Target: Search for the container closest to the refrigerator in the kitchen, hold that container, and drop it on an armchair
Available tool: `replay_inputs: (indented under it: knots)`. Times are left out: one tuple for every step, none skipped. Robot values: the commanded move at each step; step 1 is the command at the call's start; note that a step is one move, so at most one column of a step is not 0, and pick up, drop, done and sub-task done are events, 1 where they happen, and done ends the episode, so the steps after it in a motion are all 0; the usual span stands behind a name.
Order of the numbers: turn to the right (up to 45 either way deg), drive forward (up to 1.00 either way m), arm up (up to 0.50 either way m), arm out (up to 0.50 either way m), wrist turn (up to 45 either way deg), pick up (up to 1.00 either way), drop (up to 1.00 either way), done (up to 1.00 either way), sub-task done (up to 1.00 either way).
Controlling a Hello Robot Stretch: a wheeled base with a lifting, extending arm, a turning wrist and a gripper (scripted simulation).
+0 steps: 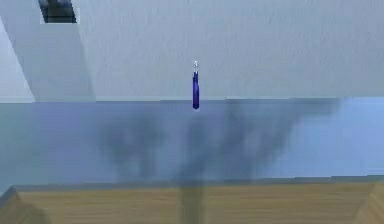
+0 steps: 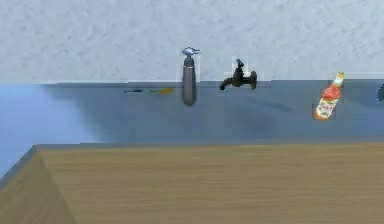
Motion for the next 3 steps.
replay_inputs:
  knots:
    - [45.0,0.00,0.00,0.00,0.0,0.00,0.00,0.00,0.00]
    - [45.0,0.00,0.00,0.00,0.0,0.00,0.00,0.00,0.00]
    - [45.0,0.00,0.00,0.00,0.0,0.00,0.00,0.00,0.00]
